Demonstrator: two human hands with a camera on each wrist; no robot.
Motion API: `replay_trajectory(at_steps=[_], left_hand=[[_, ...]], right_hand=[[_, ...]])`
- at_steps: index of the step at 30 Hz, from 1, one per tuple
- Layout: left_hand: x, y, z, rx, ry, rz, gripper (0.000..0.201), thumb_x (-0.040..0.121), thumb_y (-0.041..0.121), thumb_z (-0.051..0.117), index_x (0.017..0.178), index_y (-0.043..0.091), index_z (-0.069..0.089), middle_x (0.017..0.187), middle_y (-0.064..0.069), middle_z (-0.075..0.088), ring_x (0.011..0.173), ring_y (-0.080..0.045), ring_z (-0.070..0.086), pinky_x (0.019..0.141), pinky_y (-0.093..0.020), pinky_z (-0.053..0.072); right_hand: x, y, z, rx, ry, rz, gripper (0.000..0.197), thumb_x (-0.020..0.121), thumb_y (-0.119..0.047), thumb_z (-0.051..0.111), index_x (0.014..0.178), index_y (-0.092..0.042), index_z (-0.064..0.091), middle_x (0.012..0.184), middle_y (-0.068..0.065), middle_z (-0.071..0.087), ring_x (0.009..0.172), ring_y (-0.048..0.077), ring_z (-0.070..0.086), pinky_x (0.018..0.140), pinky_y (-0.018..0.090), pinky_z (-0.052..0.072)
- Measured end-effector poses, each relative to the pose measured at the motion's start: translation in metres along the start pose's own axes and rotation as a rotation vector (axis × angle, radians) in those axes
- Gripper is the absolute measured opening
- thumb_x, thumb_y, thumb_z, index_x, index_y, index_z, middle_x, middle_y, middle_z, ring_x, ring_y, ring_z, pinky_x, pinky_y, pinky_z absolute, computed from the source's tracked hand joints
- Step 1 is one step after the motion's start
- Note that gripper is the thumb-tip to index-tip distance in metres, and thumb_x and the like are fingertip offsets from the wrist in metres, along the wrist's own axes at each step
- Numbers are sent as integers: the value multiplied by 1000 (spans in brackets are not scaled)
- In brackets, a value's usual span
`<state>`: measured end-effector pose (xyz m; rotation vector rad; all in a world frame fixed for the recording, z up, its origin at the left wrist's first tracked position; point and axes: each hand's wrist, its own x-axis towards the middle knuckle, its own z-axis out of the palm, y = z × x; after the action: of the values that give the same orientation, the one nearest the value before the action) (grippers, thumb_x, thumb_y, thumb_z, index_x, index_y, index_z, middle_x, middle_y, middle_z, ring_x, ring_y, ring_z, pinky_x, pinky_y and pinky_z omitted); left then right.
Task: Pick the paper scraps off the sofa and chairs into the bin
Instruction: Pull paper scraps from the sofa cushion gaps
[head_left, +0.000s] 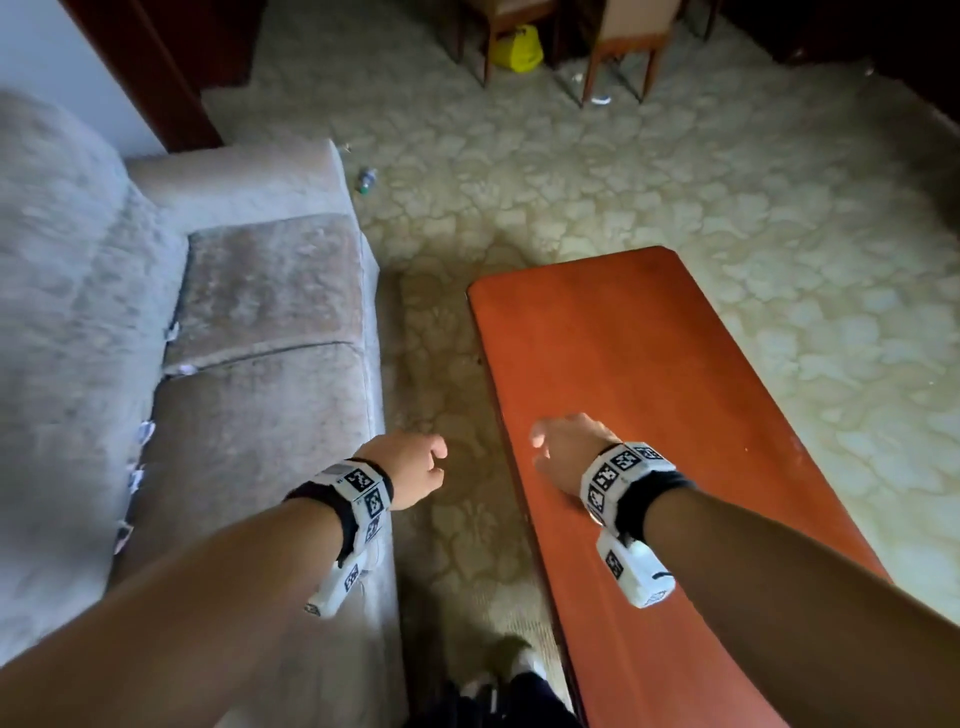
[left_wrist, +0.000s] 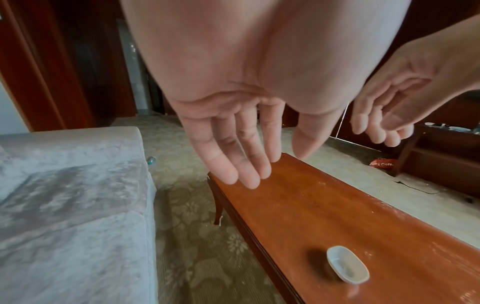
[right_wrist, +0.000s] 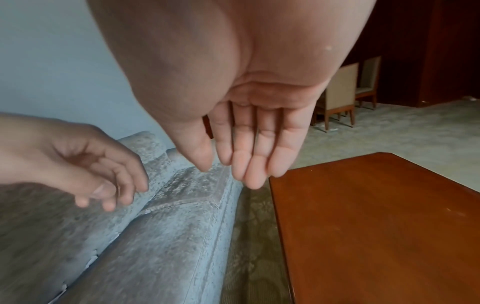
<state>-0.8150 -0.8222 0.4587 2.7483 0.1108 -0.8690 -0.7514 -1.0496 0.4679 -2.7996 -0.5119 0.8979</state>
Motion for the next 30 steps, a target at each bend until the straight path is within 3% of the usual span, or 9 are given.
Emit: replay_trajectory(at_steps=[8, 16, 20, 25, 30], left_hand=[[-6, 15, -68, 16, 134, -37, 36, 96, 41, 49, 130, 30, 54, 120, 12, 65, 108, -15, 60, 96, -33, 48], [38, -3, -125, 28, 171, -14, 37, 96, 43, 47, 130, 31, 53, 115, 12, 65, 103, -16, 61, 92, -33, 49], [76, -54, -152, 33, 148, -28, 38, 95, 43, 46, 129, 31, 53, 117, 10, 66, 104, -18, 61, 92, -36, 51], [140, -152, -197, -43, 145, -125, 35, 93, 42, 49, 125, 30, 57, 116, 1, 66, 99, -21, 63, 89, -37, 53], [179, -227, -250, -49, 165, -204, 36, 95, 39, 49, 126, 25, 57, 125, -4, 64, 111, -27, 60, 92, -35, 49]], right_hand=[[29, -18, -70, -175, 49, -169, 31, 90, -29, 55, 119, -22, 60, 116, 8, 63, 104, 28, 61, 90, 39, 52], [93, -59, -140, -232, 103, -265, 31, 91, -31, 56, 120, -20, 60, 114, 10, 63, 104, 29, 61, 89, 39, 51], [148, -97, -161, -295, 60, -275, 32, 93, -29, 55, 123, -19, 59, 119, 10, 61, 107, 29, 60, 90, 37, 49], [246, -165, -193, -391, 19, -308, 28, 90, -30, 55, 115, -19, 62, 113, 7, 64, 97, 27, 63, 86, 40, 54], [335, -236, -235, -385, -4, -330, 28, 89, -32, 54, 114, -21, 59, 112, 6, 60, 98, 28, 60, 85, 41, 53]])
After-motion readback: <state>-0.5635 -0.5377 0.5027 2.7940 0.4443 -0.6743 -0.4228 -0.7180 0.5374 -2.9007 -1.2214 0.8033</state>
